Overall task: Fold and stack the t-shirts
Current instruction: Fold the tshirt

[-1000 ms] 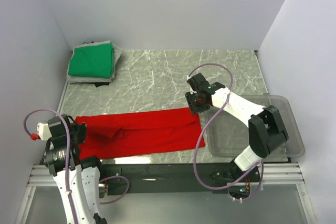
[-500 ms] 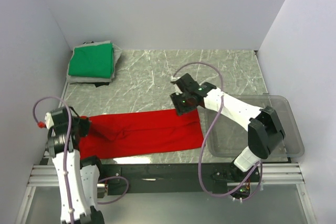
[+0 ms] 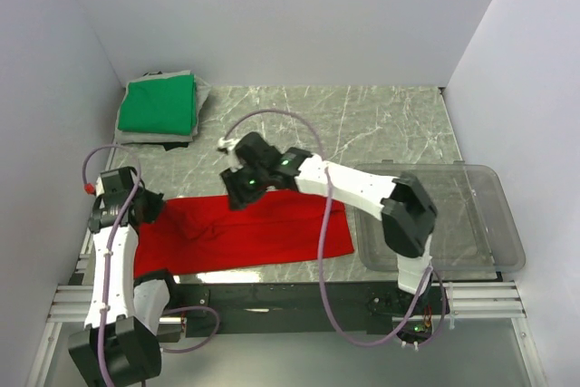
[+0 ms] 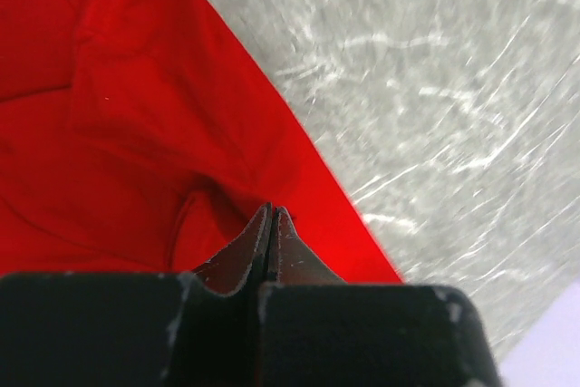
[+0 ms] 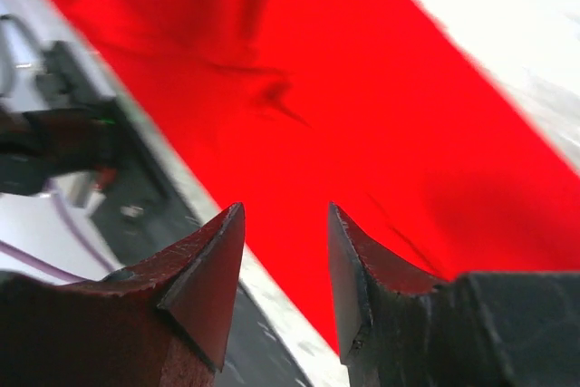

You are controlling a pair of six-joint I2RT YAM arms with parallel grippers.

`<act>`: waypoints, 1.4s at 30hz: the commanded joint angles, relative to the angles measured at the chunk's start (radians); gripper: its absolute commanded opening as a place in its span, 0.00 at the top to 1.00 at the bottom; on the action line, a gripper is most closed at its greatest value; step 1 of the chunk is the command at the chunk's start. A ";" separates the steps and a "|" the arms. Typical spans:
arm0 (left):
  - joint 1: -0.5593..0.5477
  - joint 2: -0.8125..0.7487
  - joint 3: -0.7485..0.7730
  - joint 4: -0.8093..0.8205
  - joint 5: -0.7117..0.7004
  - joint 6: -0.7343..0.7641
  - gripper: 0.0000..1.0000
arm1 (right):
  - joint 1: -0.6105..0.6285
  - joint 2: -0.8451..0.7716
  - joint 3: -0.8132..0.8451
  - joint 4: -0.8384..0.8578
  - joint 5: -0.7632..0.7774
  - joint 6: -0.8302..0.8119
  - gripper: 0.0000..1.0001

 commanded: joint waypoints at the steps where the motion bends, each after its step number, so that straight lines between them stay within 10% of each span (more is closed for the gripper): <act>1: -0.036 0.038 -0.004 0.077 0.007 0.094 1.00 | 0.070 0.072 0.091 0.098 -0.077 0.064 0.52; 11: -0.073 0.133 0.044 -0.026 -0.071 0.058 1.00 | 0.195 0.176 0.032 0.435 -0.049 0.179 0.52; 24: -0.073 0.175 0.042 -0.126 -0.137 -0.040 1.00 | 0.210 0.365 0.150 0.471 0.123 0.164 0.53; 42: -0.036 0.296 -0.059 0.028 -0.097 -0.064 1.00 | -0.052 -0.001 -0.261 0.293 0.207 0.156 0.52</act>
